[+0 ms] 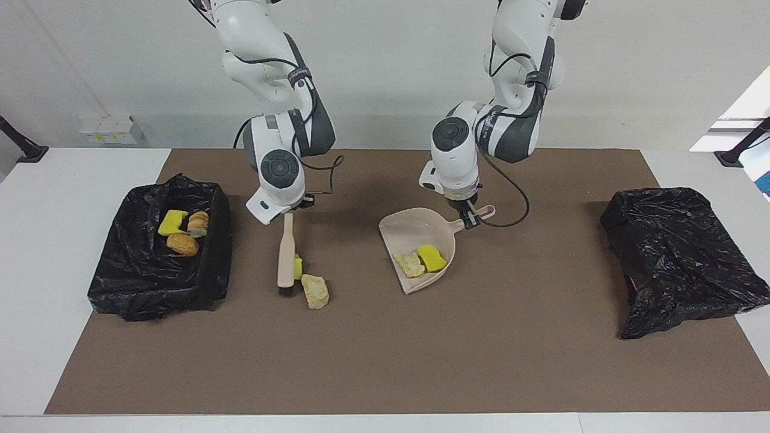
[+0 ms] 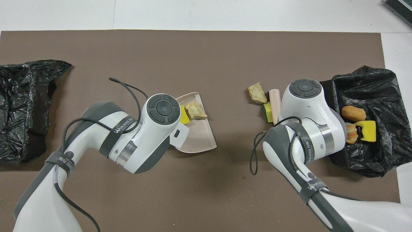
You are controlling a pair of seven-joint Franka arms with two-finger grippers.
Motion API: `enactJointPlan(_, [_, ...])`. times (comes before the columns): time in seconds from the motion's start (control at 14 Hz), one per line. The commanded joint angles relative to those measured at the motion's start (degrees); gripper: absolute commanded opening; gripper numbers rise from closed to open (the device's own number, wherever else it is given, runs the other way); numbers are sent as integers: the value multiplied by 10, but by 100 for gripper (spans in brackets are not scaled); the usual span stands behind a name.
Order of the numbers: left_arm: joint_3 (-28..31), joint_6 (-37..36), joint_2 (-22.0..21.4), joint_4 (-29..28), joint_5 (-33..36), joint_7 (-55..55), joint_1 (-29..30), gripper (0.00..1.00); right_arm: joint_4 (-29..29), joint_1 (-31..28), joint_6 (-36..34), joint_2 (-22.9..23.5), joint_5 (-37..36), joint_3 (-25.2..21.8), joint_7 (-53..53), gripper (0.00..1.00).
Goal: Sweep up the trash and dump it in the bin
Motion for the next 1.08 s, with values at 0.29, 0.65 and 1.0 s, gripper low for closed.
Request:
enactJointPlan(0.29, [-2, -9, -7, -10, 1, -6, -2, 0, 57, 49, 1, 40, 106, 7, -26, 0])
enactJointPlan(0.65, [-3, -1, -8, -19, 1, -8, -6, 0, 57, 111, 5, 37, 156, 21, -31, 0])
enactJointPlan(1.0, [-3, 41, -16, -43, 1, -8, -7, 0, 106, 115, -37, 29, 206, 29, -16, 0])
